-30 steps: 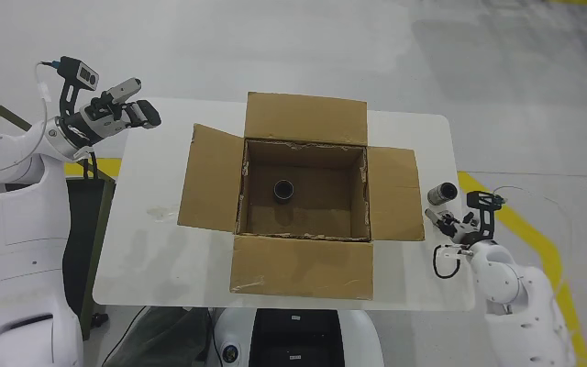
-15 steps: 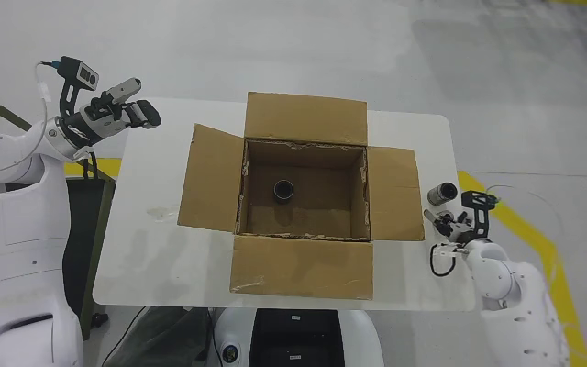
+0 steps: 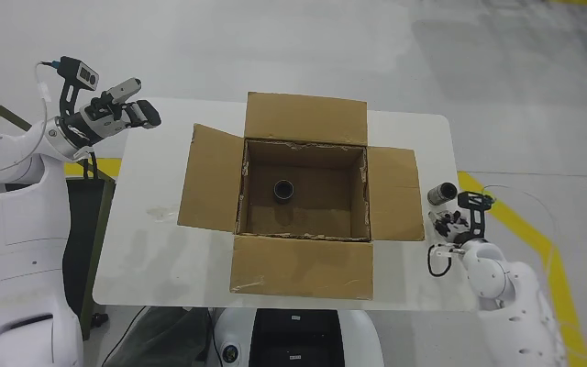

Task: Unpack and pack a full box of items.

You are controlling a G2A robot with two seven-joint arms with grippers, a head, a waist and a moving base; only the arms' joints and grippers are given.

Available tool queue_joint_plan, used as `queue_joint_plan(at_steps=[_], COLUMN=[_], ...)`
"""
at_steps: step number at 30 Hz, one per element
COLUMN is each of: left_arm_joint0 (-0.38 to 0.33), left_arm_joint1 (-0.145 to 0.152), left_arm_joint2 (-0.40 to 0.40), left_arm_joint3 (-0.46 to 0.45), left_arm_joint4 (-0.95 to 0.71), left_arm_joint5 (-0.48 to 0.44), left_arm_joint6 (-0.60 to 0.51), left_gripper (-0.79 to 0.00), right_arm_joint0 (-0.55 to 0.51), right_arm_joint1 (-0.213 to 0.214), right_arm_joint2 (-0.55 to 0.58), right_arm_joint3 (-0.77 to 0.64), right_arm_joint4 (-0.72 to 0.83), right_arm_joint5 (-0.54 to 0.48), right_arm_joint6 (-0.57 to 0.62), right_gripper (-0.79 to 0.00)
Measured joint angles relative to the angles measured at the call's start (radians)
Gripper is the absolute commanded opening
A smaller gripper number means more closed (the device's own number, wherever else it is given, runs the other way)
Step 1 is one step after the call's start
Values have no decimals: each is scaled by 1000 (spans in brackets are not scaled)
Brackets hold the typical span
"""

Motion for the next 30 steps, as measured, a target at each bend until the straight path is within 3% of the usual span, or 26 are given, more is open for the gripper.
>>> queue_joint_plan(at_steps=[8, 12, 14, 22, 30], left_arm_joint0=[0, 0, 0, 0, 0], left_arm_joint1=[0, 0, 0, 0, 0], left_arm_joint2=[0, 0, 0, 0, 0], left_arm_joint3=[0, 0, 0, 0, 0], left_arm_joint4=[0, 0, 0, 0, 0], left_arm_joint5=[0, 0, 0, 0, 0], left_arm_joint6=[0, 0, 0, 0, 0], left_gripper=[0, 0, 0, 0, 0], right_arm_joint0=[4, 4, 3, -31, -111], right_arm_joint1=[0, 0, 1, 4, 8], right_arm_joint2=[-9, -12, -15, -1, 47], right_arm_joint3=[0, -3, -6, -53, -190], right_arm_joint4=[-9, -14, -20, -24, -39], right_arm_joint5=[17, 23, 25, 29, 45], right_arm_joint6=[-4, -2, 1, 22, 15], right_gripper=[-526, -662, -785, -785, -785])
